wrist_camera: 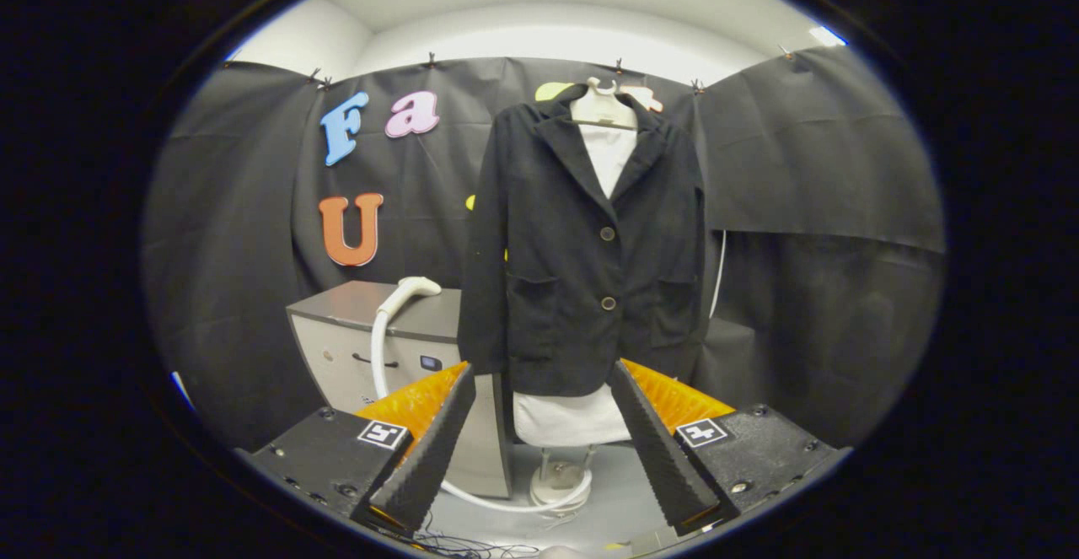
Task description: Iron the clothes twice with a garment steamer, once on the left side and once on the right side.
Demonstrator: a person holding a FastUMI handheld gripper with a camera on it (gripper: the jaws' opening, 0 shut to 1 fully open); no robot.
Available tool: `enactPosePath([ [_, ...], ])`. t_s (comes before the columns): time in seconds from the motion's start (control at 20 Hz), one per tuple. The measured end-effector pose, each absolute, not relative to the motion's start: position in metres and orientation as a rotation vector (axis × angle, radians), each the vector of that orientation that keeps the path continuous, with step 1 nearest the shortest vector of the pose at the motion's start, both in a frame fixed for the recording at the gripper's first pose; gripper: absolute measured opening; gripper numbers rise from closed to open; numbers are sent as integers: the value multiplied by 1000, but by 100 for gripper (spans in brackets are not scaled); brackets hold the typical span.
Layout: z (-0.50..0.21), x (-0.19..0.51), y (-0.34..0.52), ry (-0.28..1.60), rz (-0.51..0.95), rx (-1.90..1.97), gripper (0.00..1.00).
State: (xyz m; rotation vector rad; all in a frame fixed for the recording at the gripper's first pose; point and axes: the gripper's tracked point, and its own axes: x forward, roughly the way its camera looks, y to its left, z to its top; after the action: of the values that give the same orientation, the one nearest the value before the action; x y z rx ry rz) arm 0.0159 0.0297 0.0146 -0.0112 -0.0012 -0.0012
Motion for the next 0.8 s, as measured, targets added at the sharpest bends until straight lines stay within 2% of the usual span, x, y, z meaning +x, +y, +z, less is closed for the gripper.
enactPosePath([
  [0.35, 47, 86, 122, -1, 125, -9, 100],
  [0.8, 62, 239, 255, 123, 252, -20, 100],
])
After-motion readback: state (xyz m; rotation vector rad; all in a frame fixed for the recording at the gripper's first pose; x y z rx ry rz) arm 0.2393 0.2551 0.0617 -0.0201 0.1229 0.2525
